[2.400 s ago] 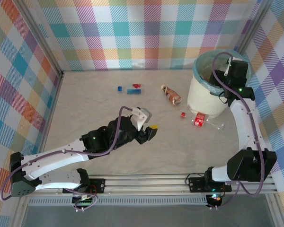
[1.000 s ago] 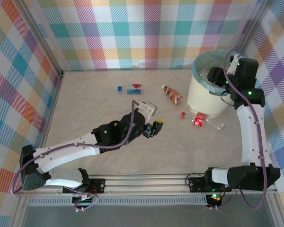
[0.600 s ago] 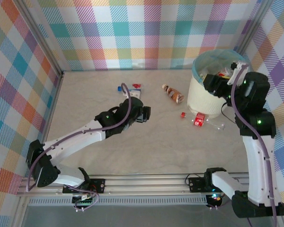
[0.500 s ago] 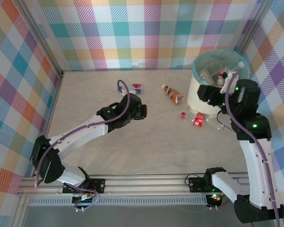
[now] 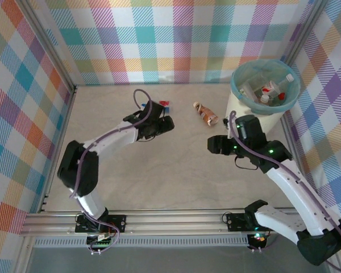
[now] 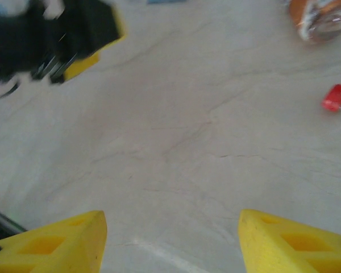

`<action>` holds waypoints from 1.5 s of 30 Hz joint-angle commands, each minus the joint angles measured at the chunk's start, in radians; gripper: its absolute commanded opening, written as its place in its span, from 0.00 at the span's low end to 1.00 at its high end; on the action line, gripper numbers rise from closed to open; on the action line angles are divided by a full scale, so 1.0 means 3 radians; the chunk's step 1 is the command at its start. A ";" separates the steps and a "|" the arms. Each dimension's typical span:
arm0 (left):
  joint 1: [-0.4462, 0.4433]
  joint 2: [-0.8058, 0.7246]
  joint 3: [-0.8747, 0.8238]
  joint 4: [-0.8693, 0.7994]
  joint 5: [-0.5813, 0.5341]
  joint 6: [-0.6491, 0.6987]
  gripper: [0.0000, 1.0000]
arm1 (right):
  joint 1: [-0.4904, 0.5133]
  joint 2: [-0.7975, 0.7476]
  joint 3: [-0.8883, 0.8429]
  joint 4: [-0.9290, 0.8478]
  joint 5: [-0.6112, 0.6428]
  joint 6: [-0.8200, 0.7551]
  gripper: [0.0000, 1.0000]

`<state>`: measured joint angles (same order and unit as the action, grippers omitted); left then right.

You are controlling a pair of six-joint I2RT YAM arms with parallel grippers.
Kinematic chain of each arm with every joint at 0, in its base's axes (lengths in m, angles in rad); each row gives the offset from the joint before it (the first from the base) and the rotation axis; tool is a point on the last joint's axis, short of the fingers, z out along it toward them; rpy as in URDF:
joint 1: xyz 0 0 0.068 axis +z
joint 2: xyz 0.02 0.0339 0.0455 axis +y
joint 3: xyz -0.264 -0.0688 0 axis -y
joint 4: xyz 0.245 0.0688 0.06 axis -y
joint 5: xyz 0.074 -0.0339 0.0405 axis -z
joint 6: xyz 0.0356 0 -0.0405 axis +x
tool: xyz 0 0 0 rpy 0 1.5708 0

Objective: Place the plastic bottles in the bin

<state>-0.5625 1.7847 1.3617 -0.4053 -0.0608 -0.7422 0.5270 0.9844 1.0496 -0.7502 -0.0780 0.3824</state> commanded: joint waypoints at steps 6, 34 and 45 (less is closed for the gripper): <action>0.0177 0.0848 0.1065 -0.0119 0.0000 -0.0598 0.88 | 0.0662 0.0242 -0.0036 0.0320 0.0198 0.0294 0.65; 0.0385 0.2508 0.3178 -0.1165 -0.0400 -0.1773 0.92 | 0.0749 -0.0062 -0.0253 0.0108 0.0429 0.0008 0.70; 0.0458 0.2216 0.2678 -0.1168 -0.0448 -0.1441 0.79 | 0.0749 -0.0055 -0.0351 0.0189 0.0316 0.0065 0.70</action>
<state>-0.4507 2.5160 2.2330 -0.7174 -0.1757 -1.2110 0.7479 0.9730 0.9482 -0.7071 0.0372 0.4034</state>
